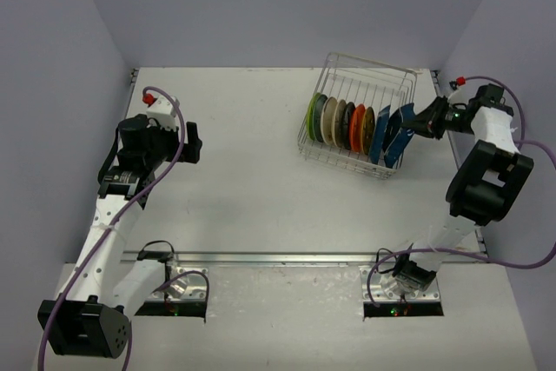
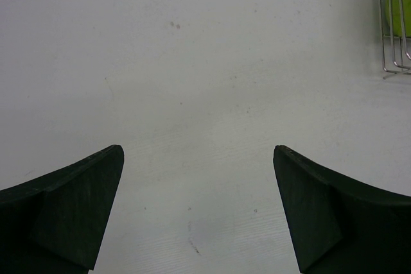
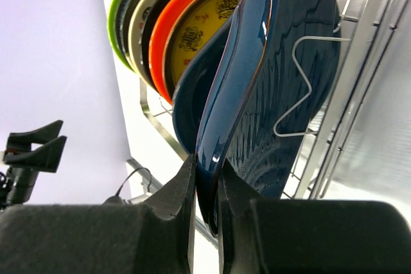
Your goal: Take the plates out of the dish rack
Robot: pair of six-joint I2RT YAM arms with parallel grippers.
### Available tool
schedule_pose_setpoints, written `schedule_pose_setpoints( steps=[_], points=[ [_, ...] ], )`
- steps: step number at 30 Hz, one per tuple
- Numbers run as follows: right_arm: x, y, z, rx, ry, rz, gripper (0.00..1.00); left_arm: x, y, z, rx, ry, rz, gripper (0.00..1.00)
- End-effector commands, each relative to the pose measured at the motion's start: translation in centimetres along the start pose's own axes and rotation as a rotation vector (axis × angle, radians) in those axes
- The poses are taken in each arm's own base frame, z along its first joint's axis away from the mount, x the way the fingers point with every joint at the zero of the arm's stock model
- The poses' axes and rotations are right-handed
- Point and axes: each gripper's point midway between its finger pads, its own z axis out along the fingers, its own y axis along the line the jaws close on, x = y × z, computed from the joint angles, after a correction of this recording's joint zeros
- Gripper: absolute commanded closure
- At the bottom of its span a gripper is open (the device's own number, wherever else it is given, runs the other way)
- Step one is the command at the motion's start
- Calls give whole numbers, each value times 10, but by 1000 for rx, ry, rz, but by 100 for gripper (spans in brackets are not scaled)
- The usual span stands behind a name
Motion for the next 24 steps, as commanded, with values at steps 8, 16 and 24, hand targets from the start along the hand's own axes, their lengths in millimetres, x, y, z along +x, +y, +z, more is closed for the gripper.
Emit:
schedule_pose_setpoints(
  steps=[8,16,24],
  points=[
    [-22,90,-40,-182,-95,-161,100,-20,-3,-2,14,-53,26,0],
    [-35,114,-66,-60,-198,-257,100,-22,-1,-2,3,-59,25,0],
    [-23,155,-80,-90,-216,-435,100,-37,-3,-12,2,-114,13,0]
  ],
)
